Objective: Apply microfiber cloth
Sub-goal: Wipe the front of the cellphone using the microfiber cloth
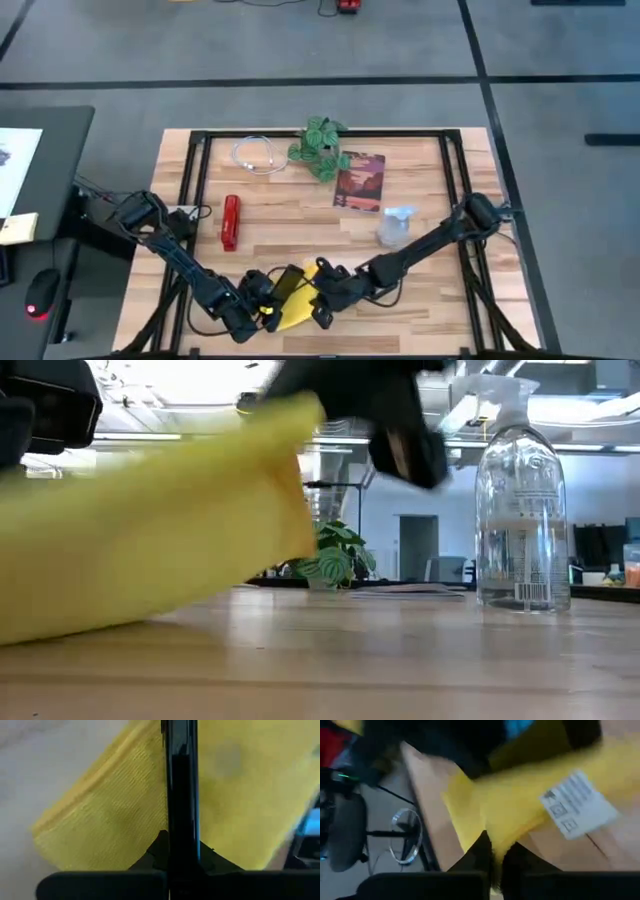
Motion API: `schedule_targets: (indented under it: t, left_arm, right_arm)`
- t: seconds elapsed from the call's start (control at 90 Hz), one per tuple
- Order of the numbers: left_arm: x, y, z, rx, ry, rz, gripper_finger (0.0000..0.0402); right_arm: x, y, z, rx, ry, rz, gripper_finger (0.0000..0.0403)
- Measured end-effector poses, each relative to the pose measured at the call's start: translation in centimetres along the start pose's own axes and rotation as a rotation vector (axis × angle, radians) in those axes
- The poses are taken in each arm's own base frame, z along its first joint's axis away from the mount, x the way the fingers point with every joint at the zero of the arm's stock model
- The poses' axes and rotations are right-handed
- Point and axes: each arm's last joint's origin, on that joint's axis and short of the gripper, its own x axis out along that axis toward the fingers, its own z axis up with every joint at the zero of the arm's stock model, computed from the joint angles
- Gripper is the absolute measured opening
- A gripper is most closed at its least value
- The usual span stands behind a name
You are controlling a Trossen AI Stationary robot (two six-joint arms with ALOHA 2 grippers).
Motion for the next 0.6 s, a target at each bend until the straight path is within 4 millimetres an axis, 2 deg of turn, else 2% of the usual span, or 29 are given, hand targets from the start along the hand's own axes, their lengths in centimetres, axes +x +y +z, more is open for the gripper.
schedule_targets:
  t: [0.089, 0.167, 0.378, 0.6]
  left_arm:
    - [0.2, -0.4, 0.2, 0.005, 0.000, -0.030, 0.0000]
    - [0.3, -0.7, 0.5, -0.008, -0.003, -0.061, 0.0000]
    - [0.6, -1.3, 1.1, -0.022, -0.019, -0.105, 0.0000]
    - [0.8, -1.4, 1.3, -0.028, -0.024, -0.112, 0.0000]
  right_arm:
    - [0.2, 0.2, 0.7, -0.079, -0.058, 0.030, 0.0001]
    - [1.2, -0.3, 1.0, -0.125, -0.095, 0.029, 0.0001]
    - [3.3, -2.2, 1.1, -0.191, -0.172, -0.083, 0.0000]
    - [4.3, -2.3, 0.8, -0.287, -0.202, -0.063, 0.0000]
